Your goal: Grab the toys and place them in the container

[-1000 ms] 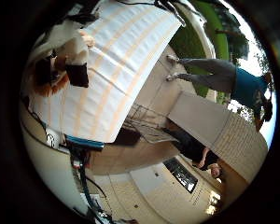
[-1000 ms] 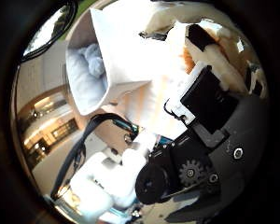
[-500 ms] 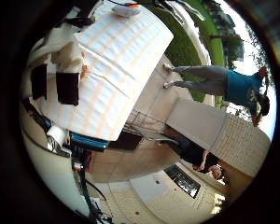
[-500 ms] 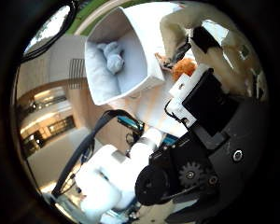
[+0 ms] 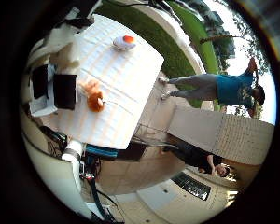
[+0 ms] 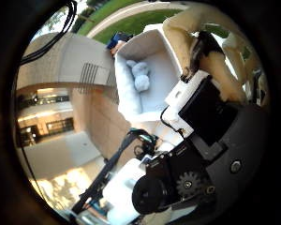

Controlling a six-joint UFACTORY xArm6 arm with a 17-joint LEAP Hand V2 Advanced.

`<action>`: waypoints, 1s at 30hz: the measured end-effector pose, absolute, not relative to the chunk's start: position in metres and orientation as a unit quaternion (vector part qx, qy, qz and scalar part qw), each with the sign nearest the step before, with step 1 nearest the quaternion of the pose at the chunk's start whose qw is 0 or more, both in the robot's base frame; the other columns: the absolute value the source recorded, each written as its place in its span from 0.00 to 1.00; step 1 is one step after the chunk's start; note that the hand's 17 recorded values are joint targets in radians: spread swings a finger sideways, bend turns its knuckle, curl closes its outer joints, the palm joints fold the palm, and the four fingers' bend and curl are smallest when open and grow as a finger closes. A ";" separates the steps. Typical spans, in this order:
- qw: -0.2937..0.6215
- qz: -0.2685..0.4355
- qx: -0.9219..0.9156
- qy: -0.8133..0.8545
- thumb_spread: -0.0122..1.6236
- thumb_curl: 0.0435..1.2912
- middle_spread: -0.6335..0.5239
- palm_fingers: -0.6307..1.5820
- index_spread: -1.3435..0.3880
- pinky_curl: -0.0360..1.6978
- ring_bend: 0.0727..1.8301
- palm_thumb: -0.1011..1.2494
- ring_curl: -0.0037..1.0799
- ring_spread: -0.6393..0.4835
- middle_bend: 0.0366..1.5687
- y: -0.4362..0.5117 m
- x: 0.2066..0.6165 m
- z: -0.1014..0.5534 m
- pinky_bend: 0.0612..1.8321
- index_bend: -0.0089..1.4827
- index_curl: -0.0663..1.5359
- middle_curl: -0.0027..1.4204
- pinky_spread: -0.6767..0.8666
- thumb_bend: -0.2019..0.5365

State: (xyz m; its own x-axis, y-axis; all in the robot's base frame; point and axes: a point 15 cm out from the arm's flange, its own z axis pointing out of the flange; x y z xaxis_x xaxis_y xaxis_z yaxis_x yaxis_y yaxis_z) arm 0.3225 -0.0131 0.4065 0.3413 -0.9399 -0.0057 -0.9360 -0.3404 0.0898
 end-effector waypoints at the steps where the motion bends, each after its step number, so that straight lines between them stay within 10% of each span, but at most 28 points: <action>1: 0.039 -0.039 0.809 -0.585 0.74 0.43 0.40 0.30 0.33 0.50 0.70 0.56 0.68 0.60 0.58 -0.021 0.321 0.394 0.78 0.25 0.71 0.62 0.58 0.20; 13: 0.035 -0.034 0.729 -0.683 0.73 0.32 0.60 0.28 0.65 0.33 0.45 0.47 0.40 0.82 0.31 -0.074 0.331 0.249 0.51 0.11 0.53 0.39 0.72 0.22; 30: 0.086 -0.088 0.723 -0.679 0.71 0.27 0.53 0.54 0.74 0.25 0.48 0.50 0.36 0.77 0.33 -0.069 0.325 0.154 0.45 0.12 0.38 0.34 0.74 0.24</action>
State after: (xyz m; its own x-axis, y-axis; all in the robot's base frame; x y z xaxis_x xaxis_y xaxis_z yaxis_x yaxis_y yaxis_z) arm 0.3253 -0.0689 0.1545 0.0617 -0.9980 -0.0101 -0.9676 -0.0623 0.2445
